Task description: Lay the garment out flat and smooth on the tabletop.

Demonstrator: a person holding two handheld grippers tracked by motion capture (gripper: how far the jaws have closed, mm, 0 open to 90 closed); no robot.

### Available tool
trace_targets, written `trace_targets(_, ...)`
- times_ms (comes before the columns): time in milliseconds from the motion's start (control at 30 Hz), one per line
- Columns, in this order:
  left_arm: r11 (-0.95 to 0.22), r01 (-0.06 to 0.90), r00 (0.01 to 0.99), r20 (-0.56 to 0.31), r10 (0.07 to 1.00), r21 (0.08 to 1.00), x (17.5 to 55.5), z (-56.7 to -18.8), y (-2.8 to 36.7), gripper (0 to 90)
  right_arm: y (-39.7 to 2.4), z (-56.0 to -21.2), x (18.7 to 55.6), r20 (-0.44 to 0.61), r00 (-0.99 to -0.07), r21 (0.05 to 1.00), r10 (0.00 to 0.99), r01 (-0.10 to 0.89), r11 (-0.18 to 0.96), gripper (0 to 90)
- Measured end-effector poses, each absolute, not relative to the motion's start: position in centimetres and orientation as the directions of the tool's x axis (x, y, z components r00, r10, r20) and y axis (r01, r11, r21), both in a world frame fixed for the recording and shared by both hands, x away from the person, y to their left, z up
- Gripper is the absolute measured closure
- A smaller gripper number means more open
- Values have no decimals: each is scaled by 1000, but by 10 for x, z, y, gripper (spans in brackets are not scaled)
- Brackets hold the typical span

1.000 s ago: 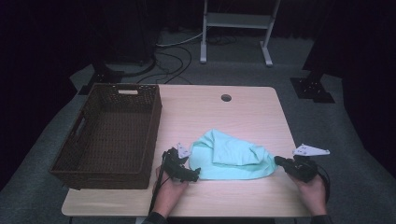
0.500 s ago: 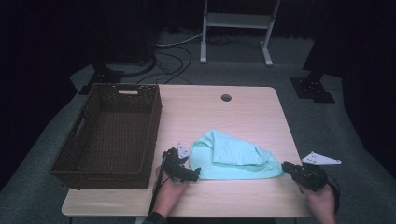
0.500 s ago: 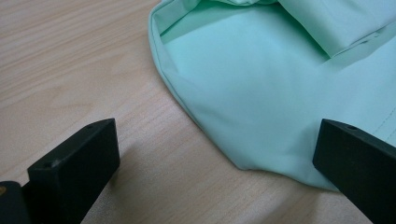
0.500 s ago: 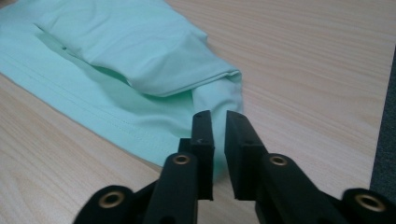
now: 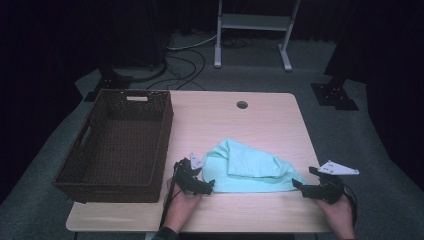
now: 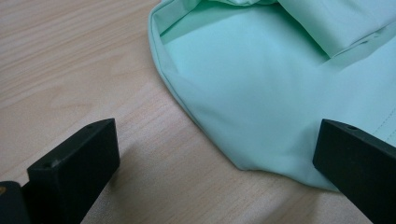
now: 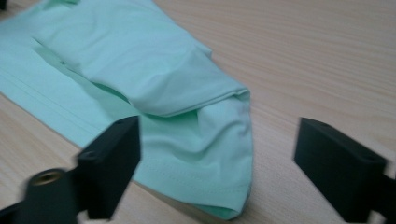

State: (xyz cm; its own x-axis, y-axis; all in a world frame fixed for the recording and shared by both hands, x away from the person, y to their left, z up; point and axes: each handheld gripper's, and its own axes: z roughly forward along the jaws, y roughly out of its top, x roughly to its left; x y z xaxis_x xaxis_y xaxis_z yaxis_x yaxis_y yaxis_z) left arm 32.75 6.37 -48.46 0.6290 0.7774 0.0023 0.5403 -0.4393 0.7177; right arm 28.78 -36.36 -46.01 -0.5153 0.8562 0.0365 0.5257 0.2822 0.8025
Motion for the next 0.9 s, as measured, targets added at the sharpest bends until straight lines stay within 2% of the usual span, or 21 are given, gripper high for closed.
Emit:
trace_targets(67, -439, 540, 629, 2, 777, 718, 327, -485, 64, 0, -360, -464, 290, 22, -521, 794, 853, 527, 302, 21)
trace_targets(167, -438, 541, 629, 1, 777, 718, 327, -485, 64, 0, -357, -468, 292, 12, -534, 789, 845, 524, 320, 0)
trace_targets(467, -447, 519, 652, 1, 758, 729, 326, -481, 62, 0, -357, -470, 292, 12, -545, 795, 839, 514, 322, 0)
trace_targets(900, -526, 430, 754, 28, 656, 733, 343, -474, 27, 0, -356, -471, 292, 13, -555, 800, 831, 505, 324, 0)
